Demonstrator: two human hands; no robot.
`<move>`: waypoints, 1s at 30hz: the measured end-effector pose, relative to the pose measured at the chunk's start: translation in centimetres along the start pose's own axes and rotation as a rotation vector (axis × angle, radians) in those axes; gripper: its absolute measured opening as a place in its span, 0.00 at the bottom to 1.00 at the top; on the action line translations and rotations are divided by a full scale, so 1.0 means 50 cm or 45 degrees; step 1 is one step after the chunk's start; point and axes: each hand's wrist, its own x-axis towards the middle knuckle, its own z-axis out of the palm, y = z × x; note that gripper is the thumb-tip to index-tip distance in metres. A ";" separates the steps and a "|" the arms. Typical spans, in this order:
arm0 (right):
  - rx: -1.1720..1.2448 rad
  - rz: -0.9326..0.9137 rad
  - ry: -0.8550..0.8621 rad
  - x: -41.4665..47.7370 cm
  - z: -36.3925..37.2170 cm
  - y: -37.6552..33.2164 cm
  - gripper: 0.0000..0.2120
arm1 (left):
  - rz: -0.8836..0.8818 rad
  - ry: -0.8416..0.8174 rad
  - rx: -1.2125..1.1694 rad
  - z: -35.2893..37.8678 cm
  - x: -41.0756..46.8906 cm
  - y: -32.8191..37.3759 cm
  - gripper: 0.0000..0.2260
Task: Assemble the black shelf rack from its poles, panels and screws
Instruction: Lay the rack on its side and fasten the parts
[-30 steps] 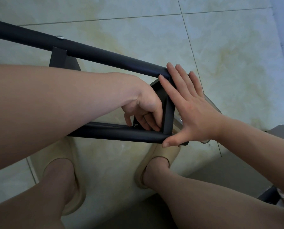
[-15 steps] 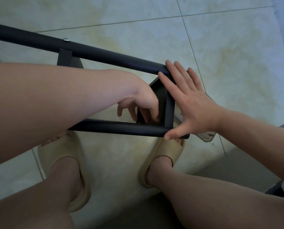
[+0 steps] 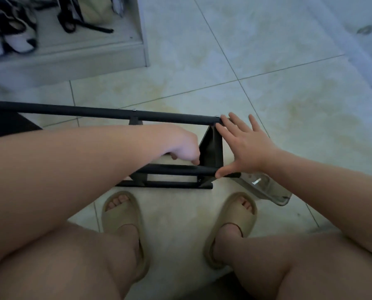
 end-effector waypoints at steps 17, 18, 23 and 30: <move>-0.033 0.332 0.153 0.013 -0.001 0.005 0.26 | -0.130 0.517 0.044 0.075 -0.053 -0.008 0.21; -0.004 0.330 0.150 0.024 -0.003 0.007 0.25 | -0.136 0.535 0.024 0.072 -0.051 -0.014 0.21; 0.078 0.328 0.157 0.074 -0.022 -0.009 0.25 | -0.177 0.589 -0.047 0.048 -0.050 -0.068 0.26; 0.035 0.255 0.176 0.129 -0.050 -0.071 0.22 | -0.266 0.596 -0.112 0.033 -0.055 -0.146 0.26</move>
